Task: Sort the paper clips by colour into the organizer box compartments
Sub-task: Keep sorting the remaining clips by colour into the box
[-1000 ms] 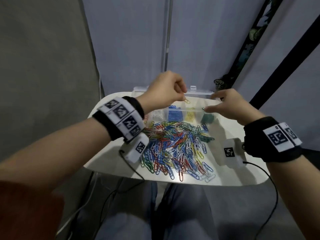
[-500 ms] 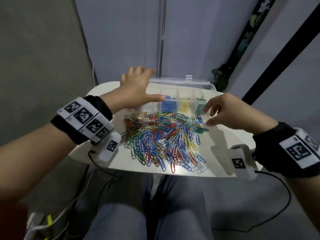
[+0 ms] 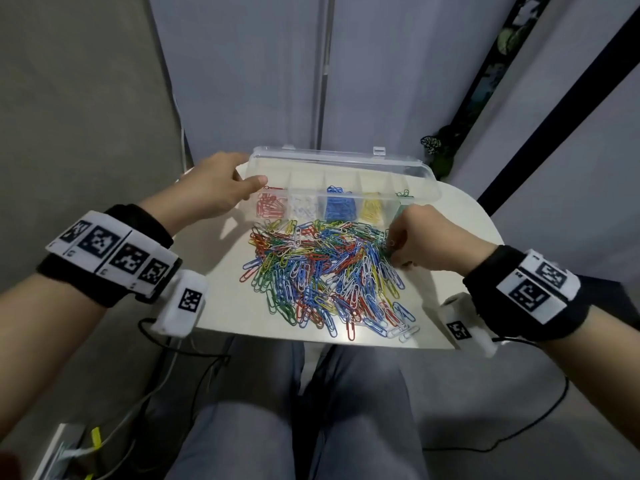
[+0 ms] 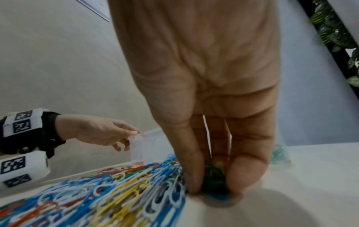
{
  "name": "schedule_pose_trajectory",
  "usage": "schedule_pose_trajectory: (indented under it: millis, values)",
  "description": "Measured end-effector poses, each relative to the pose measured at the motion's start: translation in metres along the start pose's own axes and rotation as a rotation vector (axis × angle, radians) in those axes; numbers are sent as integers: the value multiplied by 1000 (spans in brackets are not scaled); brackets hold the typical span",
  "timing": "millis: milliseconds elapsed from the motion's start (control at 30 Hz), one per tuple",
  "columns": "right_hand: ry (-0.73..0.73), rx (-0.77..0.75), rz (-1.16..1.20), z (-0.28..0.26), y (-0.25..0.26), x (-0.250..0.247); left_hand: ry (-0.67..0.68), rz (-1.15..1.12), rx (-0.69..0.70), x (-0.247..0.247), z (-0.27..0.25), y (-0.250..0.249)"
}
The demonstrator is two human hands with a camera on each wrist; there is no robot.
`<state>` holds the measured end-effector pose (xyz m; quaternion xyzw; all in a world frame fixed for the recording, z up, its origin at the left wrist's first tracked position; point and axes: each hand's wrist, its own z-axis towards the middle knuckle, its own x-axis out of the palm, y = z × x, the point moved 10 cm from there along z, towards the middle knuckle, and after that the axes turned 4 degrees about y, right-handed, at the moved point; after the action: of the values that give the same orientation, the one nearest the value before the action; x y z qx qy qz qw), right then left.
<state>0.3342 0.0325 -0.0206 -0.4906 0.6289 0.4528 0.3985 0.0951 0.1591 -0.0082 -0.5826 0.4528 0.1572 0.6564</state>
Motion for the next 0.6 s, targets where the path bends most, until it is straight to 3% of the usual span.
schedule_pose_trajectory:
  millis: [67,233,333,600]
  values:
    - [2,15,136,1,-6,-2,8,-19,6,1,-1,0]
    - [-40,115,806,-4,-29,-11,14,-58,10,2,-2,1]
    - [-8,136,1056,-9,-27,-10,13,-62,12,2,0,2]
    - [17,125,1228,-9,-24,-13,-1,-122,19,3,-2,3]
